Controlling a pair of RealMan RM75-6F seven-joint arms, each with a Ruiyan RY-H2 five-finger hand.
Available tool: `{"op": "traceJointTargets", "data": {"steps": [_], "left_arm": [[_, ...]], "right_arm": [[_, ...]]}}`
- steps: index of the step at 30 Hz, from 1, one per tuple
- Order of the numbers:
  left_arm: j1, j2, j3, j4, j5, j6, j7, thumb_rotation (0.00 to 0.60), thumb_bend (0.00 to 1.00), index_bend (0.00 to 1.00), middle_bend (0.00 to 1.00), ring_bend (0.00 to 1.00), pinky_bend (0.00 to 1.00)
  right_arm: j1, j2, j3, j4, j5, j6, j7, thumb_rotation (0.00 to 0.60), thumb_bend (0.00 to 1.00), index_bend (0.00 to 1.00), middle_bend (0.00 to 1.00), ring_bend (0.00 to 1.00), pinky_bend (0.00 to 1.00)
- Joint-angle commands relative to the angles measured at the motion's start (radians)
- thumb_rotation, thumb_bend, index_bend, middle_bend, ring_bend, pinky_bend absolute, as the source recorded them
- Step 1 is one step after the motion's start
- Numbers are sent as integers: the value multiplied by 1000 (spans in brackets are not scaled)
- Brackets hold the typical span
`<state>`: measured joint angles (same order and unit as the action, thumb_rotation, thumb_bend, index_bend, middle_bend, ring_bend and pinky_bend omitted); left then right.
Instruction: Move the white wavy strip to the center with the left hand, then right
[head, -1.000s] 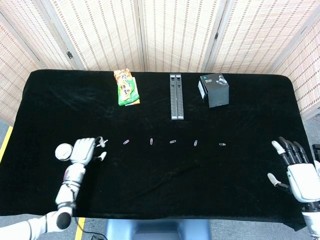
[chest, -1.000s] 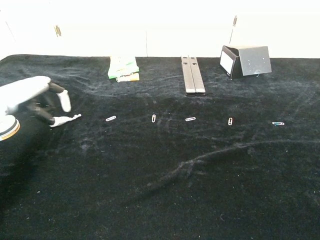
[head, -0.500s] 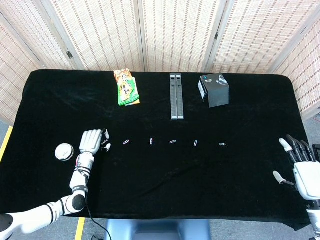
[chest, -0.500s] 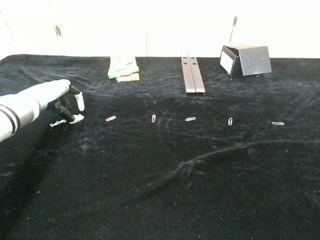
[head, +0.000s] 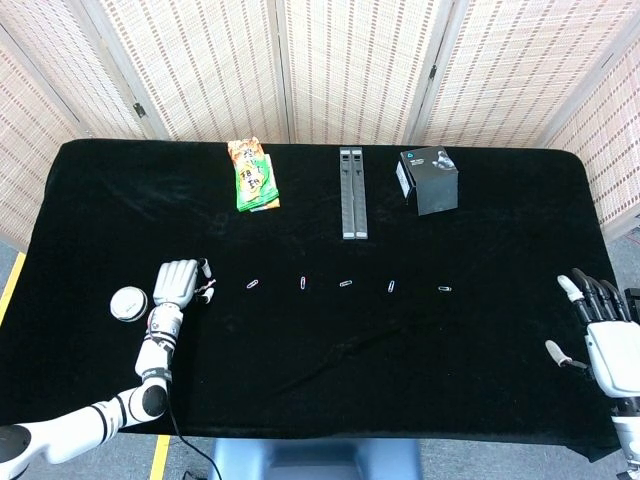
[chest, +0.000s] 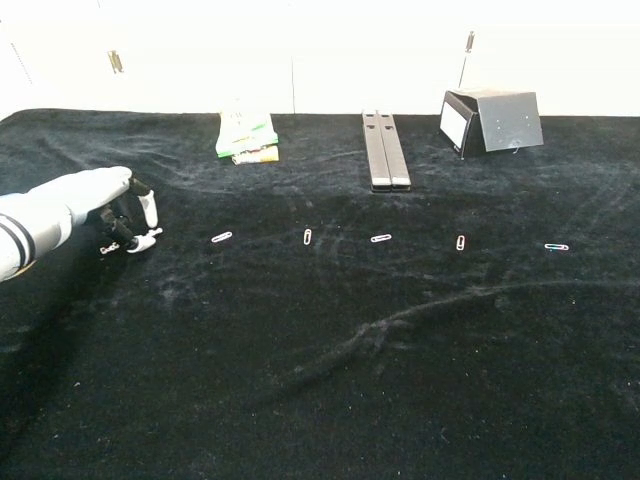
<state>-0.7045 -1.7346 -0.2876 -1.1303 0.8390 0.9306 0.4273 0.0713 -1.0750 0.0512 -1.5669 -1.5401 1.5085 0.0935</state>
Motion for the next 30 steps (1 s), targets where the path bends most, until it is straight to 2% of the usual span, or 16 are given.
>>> {"op": "traceJointTargets", "data": {"steps": [1, 6, 10, 17, 22, 30], "left_arm": [[0, 1, 4, -3, -8, -4, 4, 600, 393, 512, 1000, 1000, 1000], [-5, -2, 11, 1, -26, -9, 19, 600, 460, 541, 1000, 1000, 1000], [-7, -5, 14, 9, -36, -9, 26, 600, 510, 618, 1000, 1000, 1000], [-5, 0, 20, 9, -47, 6, 42, 600, 542, 739, 1000, 1000, 1000], [9, 30, 16, -56, -13, 80, 45, 600, 562, 819, 1000, 1000, 1000], [28, 74, 0, -205, 60, 192, 32, 600, 577, 823, 1000, 1000, 1000]], "right_arm": [[0, 0, 0, 0, 1, -1, 0, 600, 274, 0, 0, 0, 0], [-1, 1, 1, 0, -1, 0, 3, 600, 274, 0, 0, 0, 0], [-1, 2, 1, 1, 0, -2, 5, 600, 273, 0, 0, 0, 0], [0, 2, 3, 1, 3, -4, 7, 600, 274, 0, 0, 0, 0], [5, 2, 1, 0, 1, -14, 5, 600, 273, 0, 0, 0, 0], [6, 2, -4, -4, -9, -17, 3, 600, 274, 0, 0, 0, 0]]}}
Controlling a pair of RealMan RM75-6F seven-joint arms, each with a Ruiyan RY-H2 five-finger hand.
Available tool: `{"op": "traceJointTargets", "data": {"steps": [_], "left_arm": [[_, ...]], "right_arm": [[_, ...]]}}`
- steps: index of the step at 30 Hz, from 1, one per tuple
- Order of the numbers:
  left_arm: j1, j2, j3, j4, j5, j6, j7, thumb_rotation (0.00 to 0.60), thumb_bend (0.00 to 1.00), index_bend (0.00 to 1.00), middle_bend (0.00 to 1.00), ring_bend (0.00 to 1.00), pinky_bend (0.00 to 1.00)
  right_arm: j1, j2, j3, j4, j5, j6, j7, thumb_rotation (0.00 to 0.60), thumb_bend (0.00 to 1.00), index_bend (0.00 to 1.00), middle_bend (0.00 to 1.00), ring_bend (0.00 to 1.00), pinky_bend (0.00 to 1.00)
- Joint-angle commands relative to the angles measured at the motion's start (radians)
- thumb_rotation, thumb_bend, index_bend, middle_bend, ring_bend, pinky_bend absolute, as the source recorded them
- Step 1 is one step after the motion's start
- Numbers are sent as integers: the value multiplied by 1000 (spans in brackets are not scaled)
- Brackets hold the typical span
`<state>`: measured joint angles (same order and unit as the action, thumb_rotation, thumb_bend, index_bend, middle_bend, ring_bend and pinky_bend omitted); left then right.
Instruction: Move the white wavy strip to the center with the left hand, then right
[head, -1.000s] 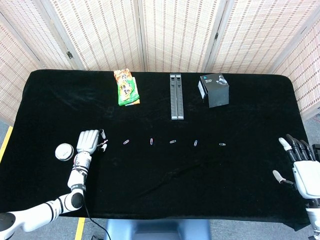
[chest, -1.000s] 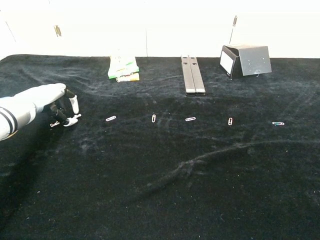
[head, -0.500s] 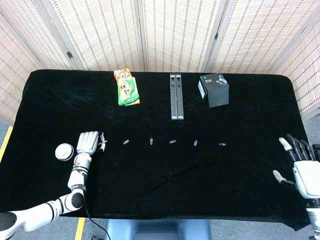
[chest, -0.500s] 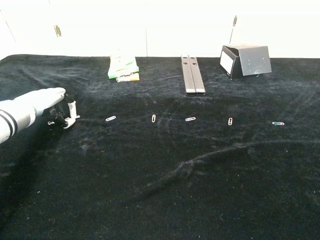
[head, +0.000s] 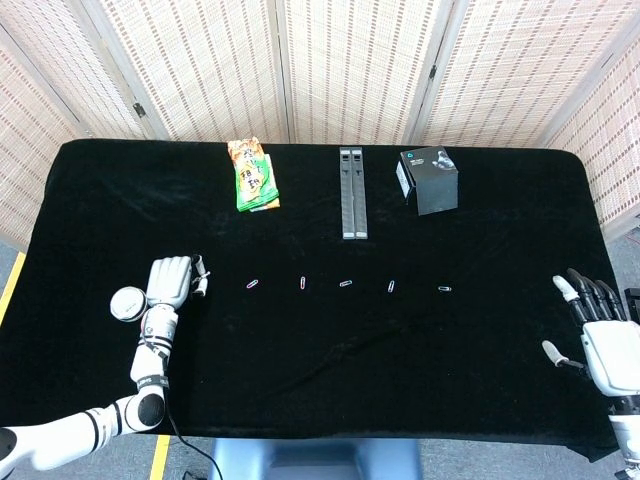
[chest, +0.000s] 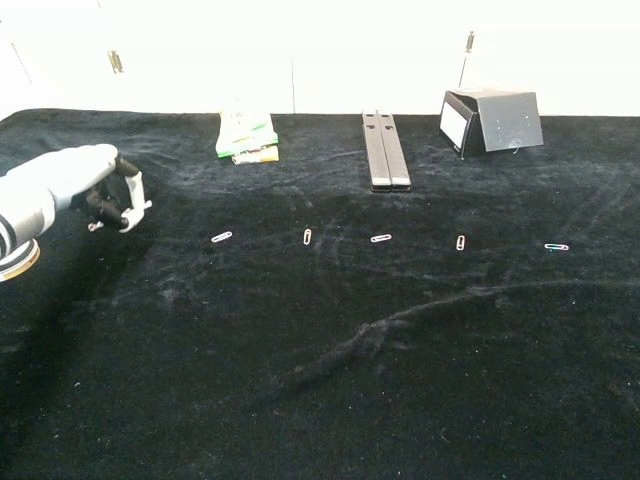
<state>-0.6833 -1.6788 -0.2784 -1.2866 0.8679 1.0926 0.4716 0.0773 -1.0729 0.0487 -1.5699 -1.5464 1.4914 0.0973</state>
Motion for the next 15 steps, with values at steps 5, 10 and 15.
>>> {"op": "traceJointTargets", "data": {"steps": [5, 10, 15], "left_arm": [[-14, 20, -34, -101, 50, 10, -57, 600, 577, 823, 1000, 1000, 1000], [-67, -27, -58, -80, 49, -64, -111, 600, 577, 823, 1000, 1000, 1000], [-128, -91, -62, -14, 65, -126, -138, 600, 578, 823, 1000, 1000, 1000]], "right_arm": [[-2, 0, -4, -1, -3, 2, 0, 600, 273, 0, 0, 0, 0], [-5, 3, -8, 1, -2, -1, 6, 600, 274, 0, 0, 0, 0], [-14, 8, -11, 6, 3, 4, 21, 600, 274, 0, 0, 0, 0]]}}
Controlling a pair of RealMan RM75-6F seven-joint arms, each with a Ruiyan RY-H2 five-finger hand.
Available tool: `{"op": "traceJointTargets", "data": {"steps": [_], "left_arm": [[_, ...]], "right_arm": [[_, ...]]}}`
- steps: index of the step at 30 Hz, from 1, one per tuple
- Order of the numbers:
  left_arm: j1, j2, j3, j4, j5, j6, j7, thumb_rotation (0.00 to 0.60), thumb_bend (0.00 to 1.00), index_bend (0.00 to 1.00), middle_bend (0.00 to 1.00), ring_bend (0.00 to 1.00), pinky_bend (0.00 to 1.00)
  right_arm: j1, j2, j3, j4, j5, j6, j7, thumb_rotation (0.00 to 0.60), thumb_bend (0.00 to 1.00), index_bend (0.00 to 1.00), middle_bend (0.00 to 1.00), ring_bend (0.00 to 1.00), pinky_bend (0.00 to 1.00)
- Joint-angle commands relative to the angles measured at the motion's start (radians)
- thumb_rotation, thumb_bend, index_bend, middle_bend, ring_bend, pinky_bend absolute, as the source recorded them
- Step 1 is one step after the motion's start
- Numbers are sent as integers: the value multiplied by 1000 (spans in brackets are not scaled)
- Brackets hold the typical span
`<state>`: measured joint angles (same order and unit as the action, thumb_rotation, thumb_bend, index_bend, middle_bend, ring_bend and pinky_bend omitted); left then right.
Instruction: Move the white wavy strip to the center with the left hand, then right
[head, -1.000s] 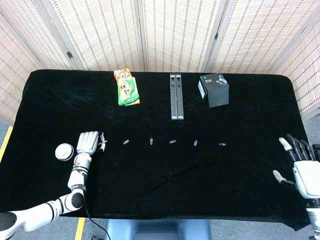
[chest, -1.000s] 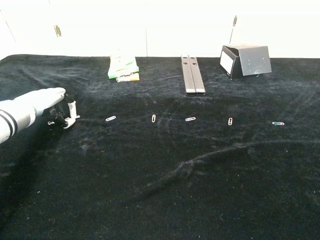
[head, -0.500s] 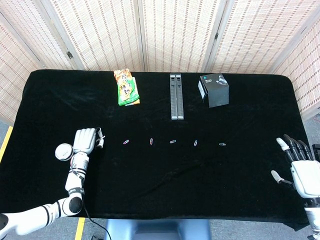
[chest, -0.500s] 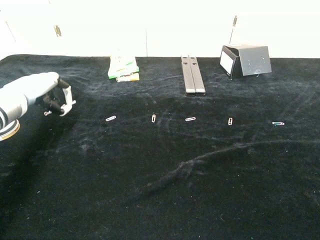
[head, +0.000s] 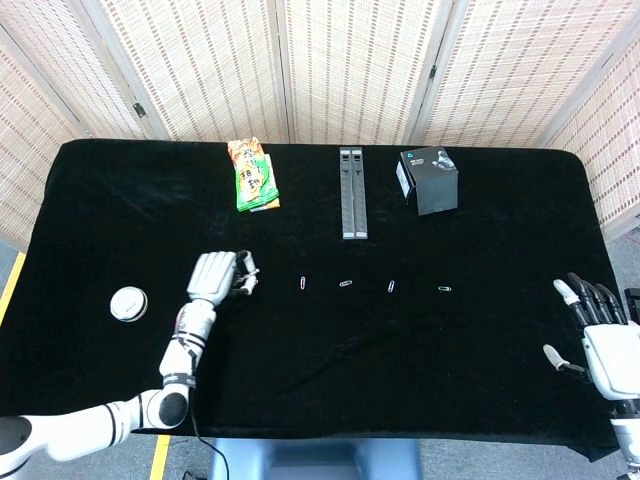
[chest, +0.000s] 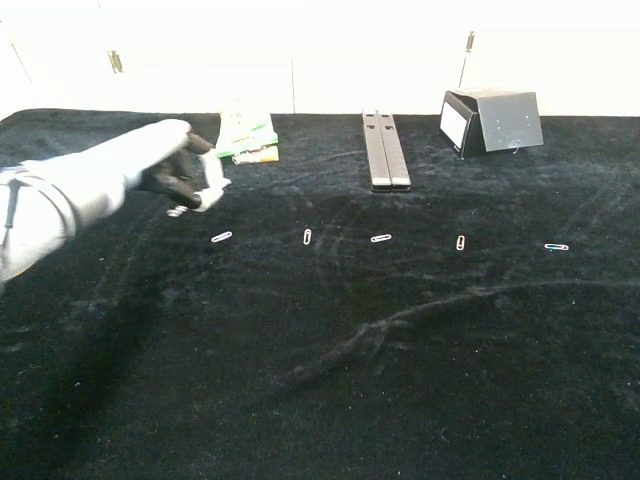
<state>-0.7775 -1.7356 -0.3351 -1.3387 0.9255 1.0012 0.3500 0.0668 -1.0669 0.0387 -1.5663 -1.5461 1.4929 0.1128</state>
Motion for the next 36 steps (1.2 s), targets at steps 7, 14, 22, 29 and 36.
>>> {"op": "traceJointTargets", "data": {"steps": [7, 14, 22, 29, 36], "left_arm": [[-102, -113, -10, 178, 26, -77, -32, 600, 577, 823, 1000, 1000, 1000], [-127, -163, -2, 297, 46, -108, -73, 600, 578, 823, 1000, 1000, 1000], [-134, -202, 6, 398, 68, -160, -163, 600, 577, 823, 1000, 1000, 1000], [-136, -205, 5, 422, 89, -159, -185, 600, 578, 823, 1000, 1000, 1000], [-144, -190, 2, 362, 126, -133, -189, 600, 577, 823, 1000, 1000, 1000]], "right_arm": [[-17, 9, -4, 15, 16, 6, 30, 600, 274, 0, 0, 0, 0], [-28, 13, 0, 24, 33, 12, 47, 600, 273, 0, 0, 0, 0], [-28, 11, 5, 29, 46, 2, 48, 600, 273, 0, 0, 0, 0], [-28, 10, 7, 27, 48, -4, 41, 600, 273, 0, 0, 0, 0], [-27, 9, 7, 29, 52, -12, 40, 600, 273, 0, 0, 0, 0]]}}
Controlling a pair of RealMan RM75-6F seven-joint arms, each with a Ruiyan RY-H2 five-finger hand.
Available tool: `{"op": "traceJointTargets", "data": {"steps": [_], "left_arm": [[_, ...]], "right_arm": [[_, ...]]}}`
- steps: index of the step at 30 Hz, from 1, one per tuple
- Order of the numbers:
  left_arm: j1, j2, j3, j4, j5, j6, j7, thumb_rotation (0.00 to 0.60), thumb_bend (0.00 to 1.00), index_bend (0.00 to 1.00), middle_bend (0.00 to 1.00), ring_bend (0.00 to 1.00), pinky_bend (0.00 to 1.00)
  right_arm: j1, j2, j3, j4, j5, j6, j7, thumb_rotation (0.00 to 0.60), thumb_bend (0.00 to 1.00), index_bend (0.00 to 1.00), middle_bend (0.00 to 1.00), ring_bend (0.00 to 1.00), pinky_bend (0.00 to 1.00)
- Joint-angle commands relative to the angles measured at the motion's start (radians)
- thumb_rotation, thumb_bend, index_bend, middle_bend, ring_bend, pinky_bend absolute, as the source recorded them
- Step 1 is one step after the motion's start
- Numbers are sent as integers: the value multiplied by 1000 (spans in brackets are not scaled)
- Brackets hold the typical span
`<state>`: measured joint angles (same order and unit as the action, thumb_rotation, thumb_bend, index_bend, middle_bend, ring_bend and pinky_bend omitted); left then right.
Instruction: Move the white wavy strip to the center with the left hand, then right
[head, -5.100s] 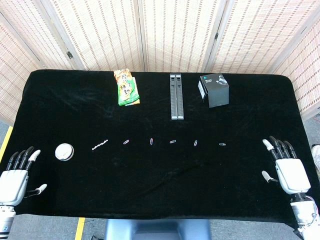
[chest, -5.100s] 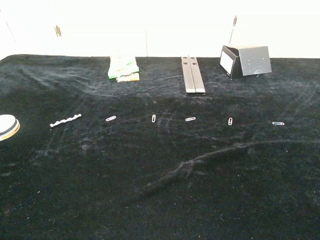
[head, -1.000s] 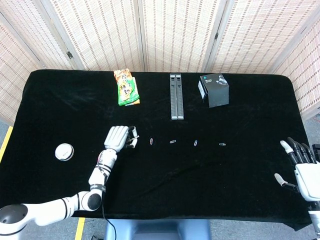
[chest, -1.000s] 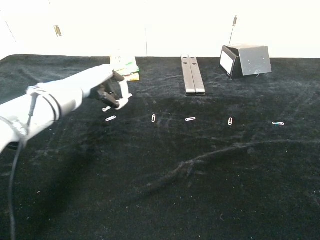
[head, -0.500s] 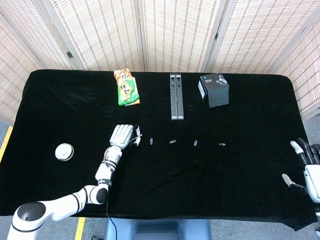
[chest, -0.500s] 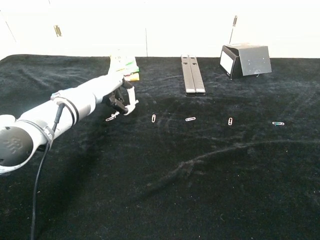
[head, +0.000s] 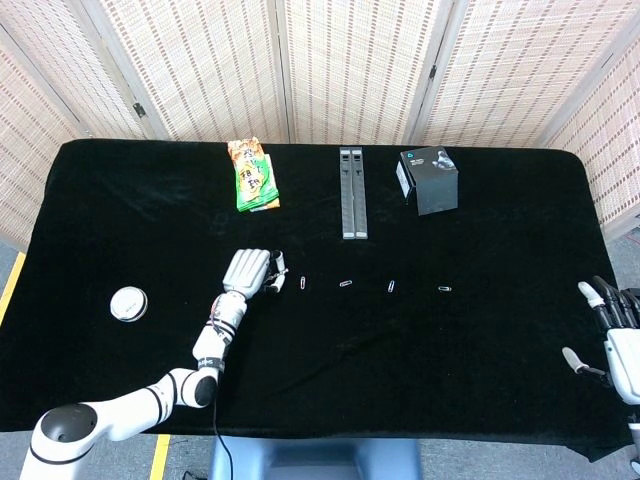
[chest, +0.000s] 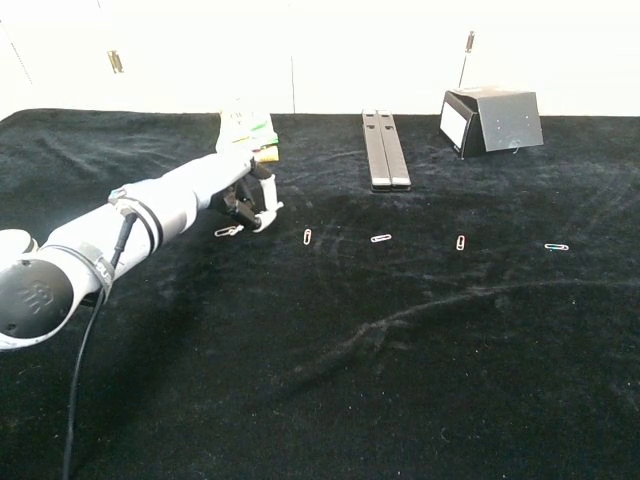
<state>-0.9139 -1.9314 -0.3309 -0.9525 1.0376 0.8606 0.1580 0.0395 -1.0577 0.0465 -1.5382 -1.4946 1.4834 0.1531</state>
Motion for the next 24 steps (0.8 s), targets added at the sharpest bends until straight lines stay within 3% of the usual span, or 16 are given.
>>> {"op": "traceJointTargets", "data": {"steps": [1, 8, 24], "left_arm": [[-13, 6, -5, -33, 18, 10, 6, 600, 577, 823, 1000, 1000, 1000], [-86, -34, -27, -18, 35, -30, 14, 600, 577, 823, 1000, 1000, 1000], [-234, -188, -57, 309, 65, -175, -138, 600, 577, 823, 1000, 1000, 1000]], "right_arm": [[1, -1, -1, 1, 1, -4, -1, 600, 273, 0, 0, 0, 0], [-11, 1, -2, 6, 18, -5, 8, 600, 273, 0, 0, 0, 0], [-57, 14, 3, 62, 80, -7, 100, 600, 273, 0, 0, 0, 0]]}}
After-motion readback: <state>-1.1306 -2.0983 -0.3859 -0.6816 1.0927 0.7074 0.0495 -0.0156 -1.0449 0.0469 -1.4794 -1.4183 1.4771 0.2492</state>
